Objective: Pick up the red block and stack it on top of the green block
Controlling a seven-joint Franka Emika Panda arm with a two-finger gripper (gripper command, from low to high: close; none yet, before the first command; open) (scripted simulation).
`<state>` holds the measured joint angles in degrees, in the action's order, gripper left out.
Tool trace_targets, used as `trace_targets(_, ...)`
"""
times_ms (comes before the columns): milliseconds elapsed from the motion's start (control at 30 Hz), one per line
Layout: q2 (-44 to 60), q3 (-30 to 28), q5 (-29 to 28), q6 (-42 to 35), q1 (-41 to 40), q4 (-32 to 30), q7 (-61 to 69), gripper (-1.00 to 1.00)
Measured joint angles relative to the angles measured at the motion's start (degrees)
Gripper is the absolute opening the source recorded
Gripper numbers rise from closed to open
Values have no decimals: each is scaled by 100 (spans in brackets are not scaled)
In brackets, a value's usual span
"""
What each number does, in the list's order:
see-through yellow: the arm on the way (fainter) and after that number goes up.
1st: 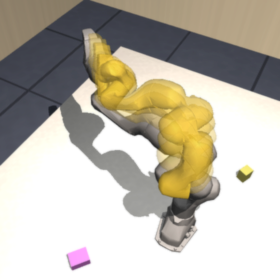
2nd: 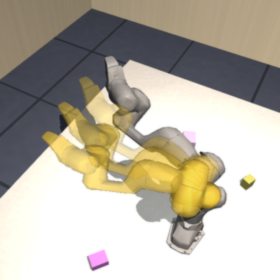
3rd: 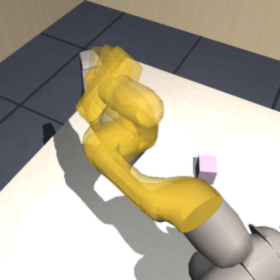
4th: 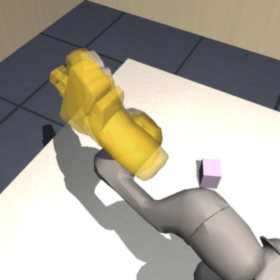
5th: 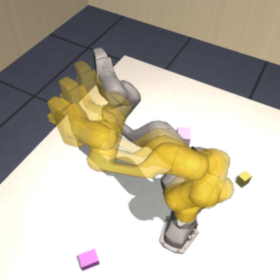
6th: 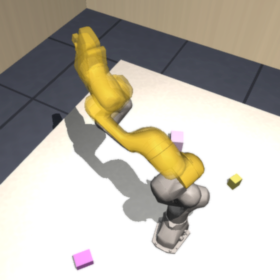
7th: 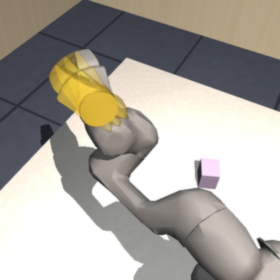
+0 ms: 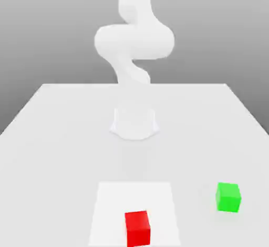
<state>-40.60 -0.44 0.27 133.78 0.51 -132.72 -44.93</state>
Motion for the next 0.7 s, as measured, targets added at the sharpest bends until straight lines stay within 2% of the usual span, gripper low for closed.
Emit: trace_targets(700,4397,-159,152,1682,241,-786,703,0)
